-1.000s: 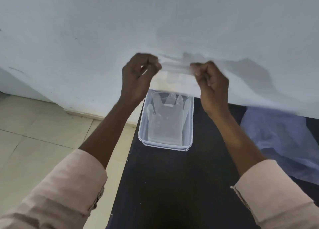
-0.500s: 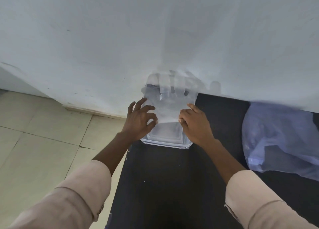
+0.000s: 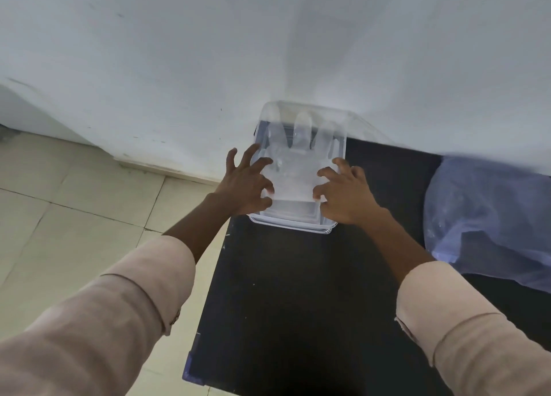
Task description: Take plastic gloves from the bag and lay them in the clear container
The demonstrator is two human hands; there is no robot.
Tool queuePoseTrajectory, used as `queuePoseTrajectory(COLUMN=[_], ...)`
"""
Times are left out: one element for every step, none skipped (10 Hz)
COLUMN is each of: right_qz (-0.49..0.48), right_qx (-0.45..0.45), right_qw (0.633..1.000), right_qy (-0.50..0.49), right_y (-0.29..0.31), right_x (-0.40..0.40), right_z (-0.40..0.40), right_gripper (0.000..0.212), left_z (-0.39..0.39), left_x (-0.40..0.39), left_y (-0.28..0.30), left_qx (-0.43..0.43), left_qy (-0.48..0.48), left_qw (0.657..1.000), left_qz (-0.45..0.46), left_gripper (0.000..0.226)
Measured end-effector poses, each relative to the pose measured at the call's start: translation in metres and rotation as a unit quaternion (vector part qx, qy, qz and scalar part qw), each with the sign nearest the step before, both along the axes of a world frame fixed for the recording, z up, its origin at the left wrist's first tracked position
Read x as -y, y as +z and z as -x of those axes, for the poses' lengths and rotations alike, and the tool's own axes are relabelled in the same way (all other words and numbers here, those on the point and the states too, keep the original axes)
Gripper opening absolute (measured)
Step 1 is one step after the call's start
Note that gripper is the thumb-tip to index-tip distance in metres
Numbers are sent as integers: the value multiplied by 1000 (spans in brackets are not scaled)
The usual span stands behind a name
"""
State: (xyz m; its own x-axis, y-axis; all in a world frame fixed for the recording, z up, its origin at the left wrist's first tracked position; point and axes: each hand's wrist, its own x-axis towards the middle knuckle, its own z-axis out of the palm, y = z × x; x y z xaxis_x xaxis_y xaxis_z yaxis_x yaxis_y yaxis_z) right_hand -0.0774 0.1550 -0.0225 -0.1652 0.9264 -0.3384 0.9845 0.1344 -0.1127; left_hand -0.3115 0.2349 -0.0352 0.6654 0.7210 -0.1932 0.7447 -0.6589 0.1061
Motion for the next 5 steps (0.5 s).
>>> queuePoseTrajectory(right_qz=[47, 69, 104, 96, -34], right_qx=[11, 24, 37, 34, -22], right_qw=[998, 996, 992, 993, 999], right_qy=[35, 54, 57, 64, 31], right_y=[5, 8, 12, 14, 21], right_x=[-5, -7, -10, -9, 7], right_z=[-5, -6, -7, -7, -5], right_gripper=[29, 29, 32, 30, 32], left_z=[-1, -4, -3, -5, -7], left_x=[-3, -2, -2, -1, 7], left_y=[5, 8, 10, 16, 25], left_qx=[-40, -45, -58, -56, 42], left_qy=[-4, 1, -4, 6, 84], left_qw=[999, 999, 998, 997, 995], left_qz=[10, 12, 35, 44, 46], left_gripper=[28, 29, 31, 33, 20])
